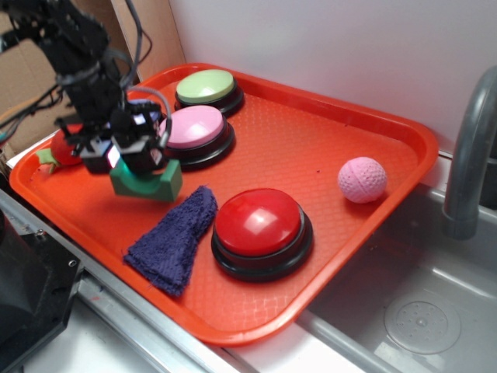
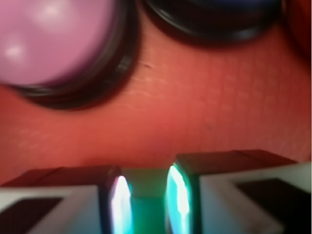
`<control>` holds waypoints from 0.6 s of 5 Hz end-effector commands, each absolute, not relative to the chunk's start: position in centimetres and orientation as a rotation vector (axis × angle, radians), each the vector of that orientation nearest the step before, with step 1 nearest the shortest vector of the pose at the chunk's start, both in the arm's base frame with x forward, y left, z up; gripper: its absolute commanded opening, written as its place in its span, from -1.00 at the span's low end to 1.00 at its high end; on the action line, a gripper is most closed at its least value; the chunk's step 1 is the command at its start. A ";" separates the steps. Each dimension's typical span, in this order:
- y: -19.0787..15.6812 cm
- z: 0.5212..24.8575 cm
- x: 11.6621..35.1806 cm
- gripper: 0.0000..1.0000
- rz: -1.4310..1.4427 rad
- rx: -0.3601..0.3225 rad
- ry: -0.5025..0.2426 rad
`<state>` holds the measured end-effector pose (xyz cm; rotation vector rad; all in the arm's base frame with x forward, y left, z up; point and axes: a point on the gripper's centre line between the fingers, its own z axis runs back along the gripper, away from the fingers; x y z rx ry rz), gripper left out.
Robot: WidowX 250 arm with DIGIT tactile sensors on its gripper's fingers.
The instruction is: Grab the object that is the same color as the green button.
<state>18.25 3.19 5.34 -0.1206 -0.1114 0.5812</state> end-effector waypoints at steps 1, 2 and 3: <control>2.9 12.5 19.2 -1.00 0.383 0.005 -0.132; 2.1 16.3 19.2 -1.00 0.338 0.042 -0.087; 1.6 18.3 19.4 -1.00 0.280 0.040 -0.065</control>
